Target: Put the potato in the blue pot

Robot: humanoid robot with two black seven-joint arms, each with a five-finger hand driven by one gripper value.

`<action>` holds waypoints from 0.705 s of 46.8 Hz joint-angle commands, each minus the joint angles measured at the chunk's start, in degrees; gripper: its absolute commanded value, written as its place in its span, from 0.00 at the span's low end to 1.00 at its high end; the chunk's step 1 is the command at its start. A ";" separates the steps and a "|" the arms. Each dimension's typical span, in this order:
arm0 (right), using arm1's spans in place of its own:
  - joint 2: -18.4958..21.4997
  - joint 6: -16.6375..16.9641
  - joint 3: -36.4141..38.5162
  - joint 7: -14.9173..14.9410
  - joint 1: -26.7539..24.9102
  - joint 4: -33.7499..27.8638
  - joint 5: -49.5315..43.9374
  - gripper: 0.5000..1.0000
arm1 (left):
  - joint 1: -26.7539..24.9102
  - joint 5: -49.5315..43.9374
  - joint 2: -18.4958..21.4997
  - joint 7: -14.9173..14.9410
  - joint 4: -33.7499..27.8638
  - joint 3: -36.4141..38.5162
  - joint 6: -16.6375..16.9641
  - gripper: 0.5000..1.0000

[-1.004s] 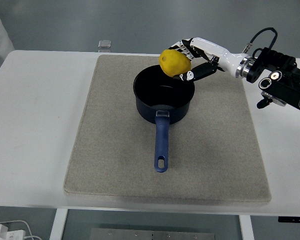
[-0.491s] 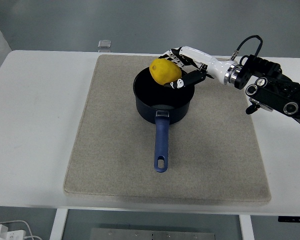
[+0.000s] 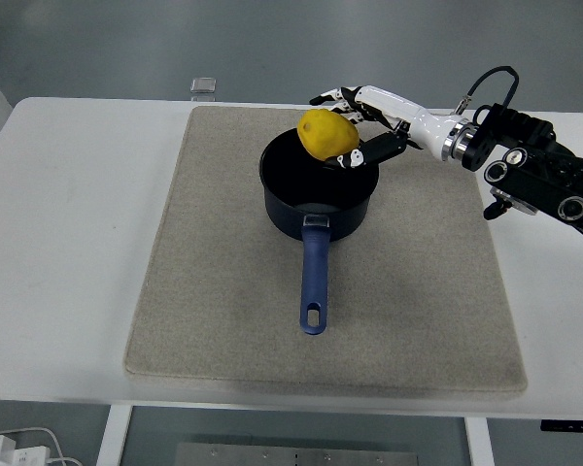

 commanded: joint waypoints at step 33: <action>-3.60 -0.91 4.73 0.00 -0.88 0.05 3.24 0.85 | 0.00 0.00 0.00 0.00 0.01 0.00 0.00 1.00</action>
